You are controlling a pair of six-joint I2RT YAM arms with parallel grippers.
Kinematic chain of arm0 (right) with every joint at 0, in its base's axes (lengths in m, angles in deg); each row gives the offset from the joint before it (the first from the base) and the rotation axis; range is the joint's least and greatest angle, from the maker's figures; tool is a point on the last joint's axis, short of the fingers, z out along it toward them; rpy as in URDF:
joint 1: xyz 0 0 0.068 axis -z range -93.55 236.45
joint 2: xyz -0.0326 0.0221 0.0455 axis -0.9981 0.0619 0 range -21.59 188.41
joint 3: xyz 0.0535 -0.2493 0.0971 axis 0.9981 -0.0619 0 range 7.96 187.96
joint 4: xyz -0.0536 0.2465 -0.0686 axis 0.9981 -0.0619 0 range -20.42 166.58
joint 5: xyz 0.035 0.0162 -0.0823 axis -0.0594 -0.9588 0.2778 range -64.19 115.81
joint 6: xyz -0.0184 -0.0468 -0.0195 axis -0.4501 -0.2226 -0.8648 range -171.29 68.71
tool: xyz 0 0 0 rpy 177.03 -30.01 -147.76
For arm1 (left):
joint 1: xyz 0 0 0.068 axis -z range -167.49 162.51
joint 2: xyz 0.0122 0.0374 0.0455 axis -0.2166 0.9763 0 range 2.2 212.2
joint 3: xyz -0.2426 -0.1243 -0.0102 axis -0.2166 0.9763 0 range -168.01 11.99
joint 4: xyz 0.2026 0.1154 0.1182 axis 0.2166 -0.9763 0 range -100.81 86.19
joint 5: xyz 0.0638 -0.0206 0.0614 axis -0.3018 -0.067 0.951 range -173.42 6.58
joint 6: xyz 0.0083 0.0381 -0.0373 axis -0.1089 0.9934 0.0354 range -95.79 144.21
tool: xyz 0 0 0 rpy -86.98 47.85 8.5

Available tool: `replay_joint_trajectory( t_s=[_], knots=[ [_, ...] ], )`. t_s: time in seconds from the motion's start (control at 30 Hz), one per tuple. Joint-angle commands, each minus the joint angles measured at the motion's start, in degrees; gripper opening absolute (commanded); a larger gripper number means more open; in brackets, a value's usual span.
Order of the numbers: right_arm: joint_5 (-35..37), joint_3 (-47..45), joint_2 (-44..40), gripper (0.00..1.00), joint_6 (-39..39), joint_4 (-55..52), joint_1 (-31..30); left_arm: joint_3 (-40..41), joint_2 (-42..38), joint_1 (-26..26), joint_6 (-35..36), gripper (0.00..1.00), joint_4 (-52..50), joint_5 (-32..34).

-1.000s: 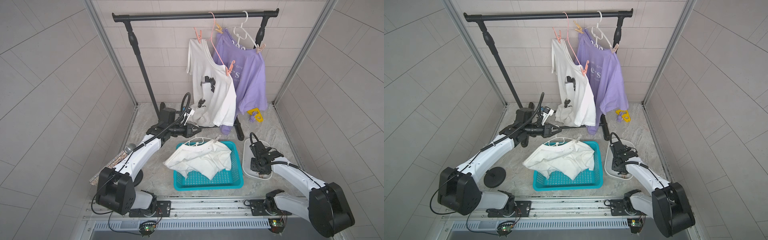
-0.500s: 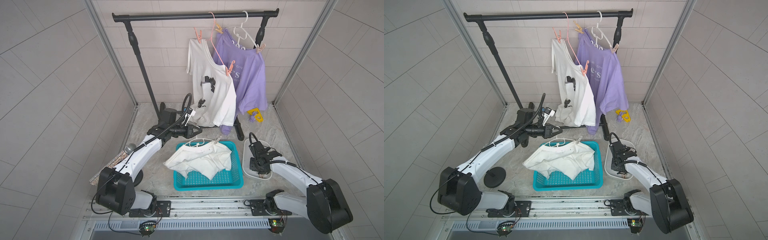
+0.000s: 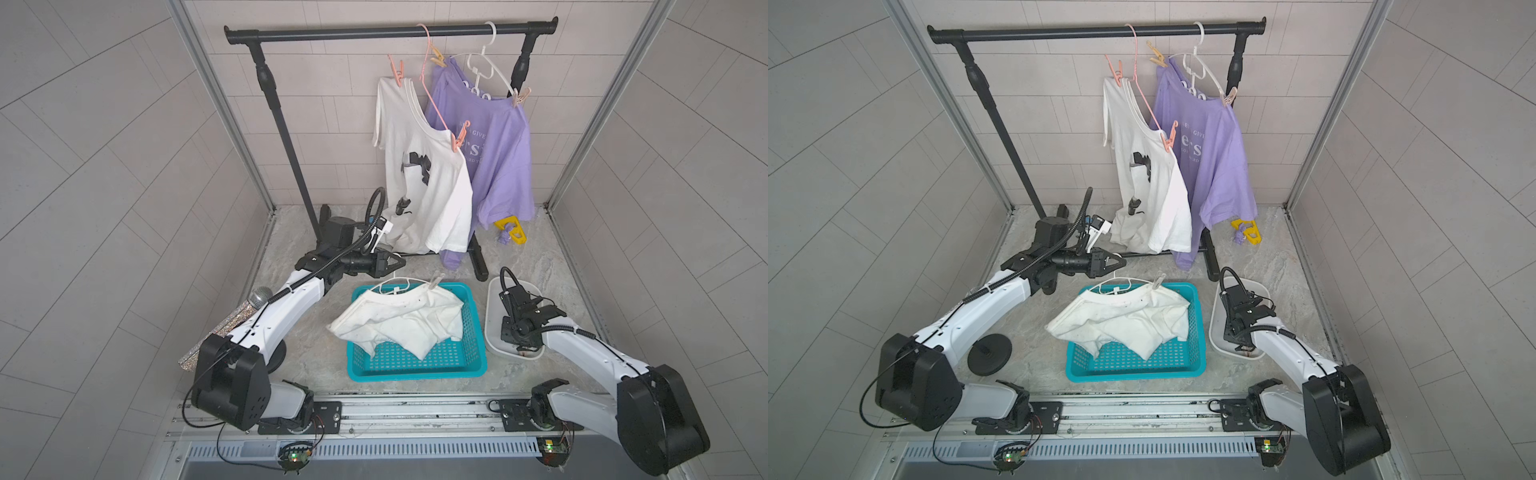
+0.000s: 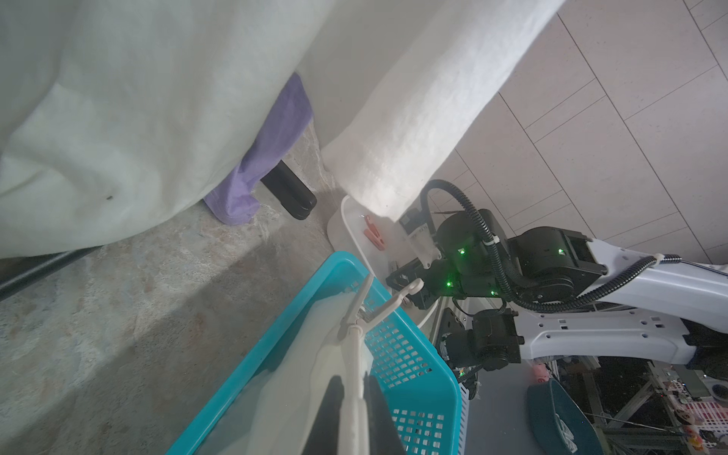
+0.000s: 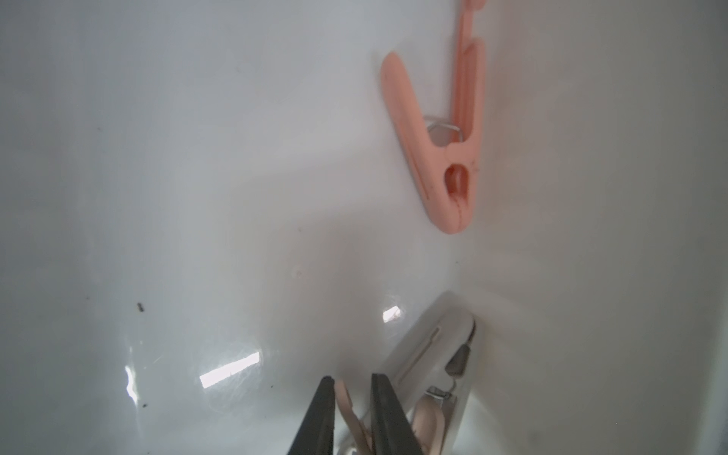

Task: Use clothespins to secure the t-shirt on both sides of the hanger
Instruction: Adjust the clothespin in the storage box.

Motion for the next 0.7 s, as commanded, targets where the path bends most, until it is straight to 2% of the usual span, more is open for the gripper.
replay_joint_trajectory(
  t_s=[0.0,0.4,0.67],
  knots=[
    [2.37,-0.76,-2.07,0.18,1.45,-0.48,0.13,0.44,-1.56,0.43,1.01,0.0,1.14,-1.11],
    [3.64,-1.99,-6.98,0.07,1.38,1.4,0.13,0.32,-1.5,0.76,1.13,0.0,1.02,-1.1],
    [2.18,2.52,-2.24,0.05,-2.34,3.37,0.13,0.3,-1.59,0.86,1.12,0.0,0.78,-1.04]
  ],
)
